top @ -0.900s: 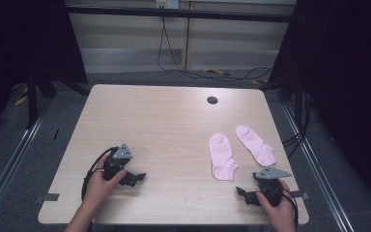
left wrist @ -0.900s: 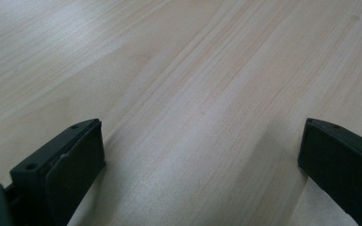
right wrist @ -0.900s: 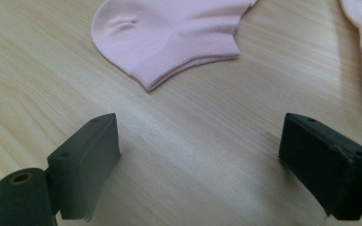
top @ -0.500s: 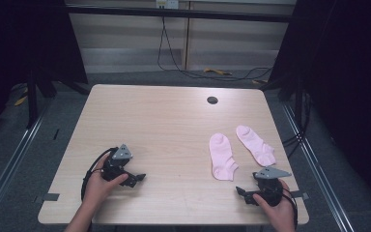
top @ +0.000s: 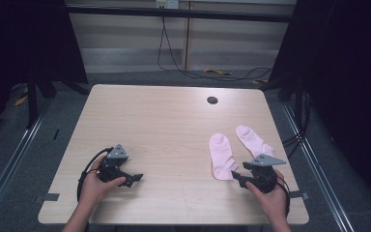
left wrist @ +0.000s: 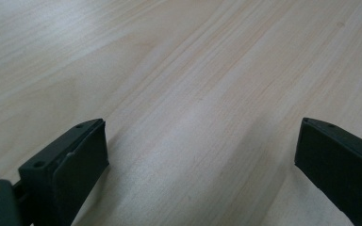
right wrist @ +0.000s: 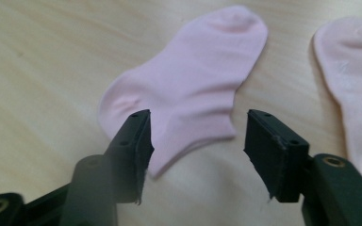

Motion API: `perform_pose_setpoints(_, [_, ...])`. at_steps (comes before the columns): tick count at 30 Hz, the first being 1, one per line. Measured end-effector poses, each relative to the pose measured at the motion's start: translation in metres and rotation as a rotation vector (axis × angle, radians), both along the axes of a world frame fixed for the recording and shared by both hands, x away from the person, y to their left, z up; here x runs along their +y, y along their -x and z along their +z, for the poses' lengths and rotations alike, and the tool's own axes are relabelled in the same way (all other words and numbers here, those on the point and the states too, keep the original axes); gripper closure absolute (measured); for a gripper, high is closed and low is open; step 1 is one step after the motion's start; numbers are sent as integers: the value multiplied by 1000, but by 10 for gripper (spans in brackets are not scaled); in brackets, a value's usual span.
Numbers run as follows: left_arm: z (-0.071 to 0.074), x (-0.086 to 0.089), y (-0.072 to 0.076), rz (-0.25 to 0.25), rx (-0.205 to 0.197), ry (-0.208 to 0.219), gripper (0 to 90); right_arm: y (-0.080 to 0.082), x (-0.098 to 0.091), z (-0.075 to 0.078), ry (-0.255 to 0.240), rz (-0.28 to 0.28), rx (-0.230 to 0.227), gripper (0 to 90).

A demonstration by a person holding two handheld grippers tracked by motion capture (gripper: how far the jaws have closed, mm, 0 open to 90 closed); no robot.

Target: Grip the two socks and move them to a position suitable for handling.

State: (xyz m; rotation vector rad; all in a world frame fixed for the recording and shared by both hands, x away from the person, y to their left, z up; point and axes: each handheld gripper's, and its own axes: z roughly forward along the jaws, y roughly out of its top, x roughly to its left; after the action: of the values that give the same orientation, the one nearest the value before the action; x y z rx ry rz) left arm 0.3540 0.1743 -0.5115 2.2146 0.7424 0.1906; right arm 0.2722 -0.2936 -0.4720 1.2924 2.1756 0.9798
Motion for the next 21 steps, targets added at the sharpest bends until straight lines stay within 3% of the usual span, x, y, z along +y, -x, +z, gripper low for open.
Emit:
perform_pose_setpoints(3, [5, 2, 1, 4, -10, 24, 47, -13, 3, 5, -36, -24, -10, 526])
perform_pose_setpoints(4, [5, 2, 1, 4, -10, 24, 79, -13, 3, 5, -36, -24, -10, 526])
perform_pose_setpoints(5, [8, 3, 2, -1, -18, 13, 107, -23, 5, 5, -45, -38, -10, 548])
perform_pose_setpoints(11, [12, 2, 5, -6, -24, 20, 115, -48, 11, 5, -42, -64, -13, 653])
perform_pose_setpoints(21, [13, -1, 7, -26, -31, 25, 139, -81, 26, 2, -32, -83, 4, 686])
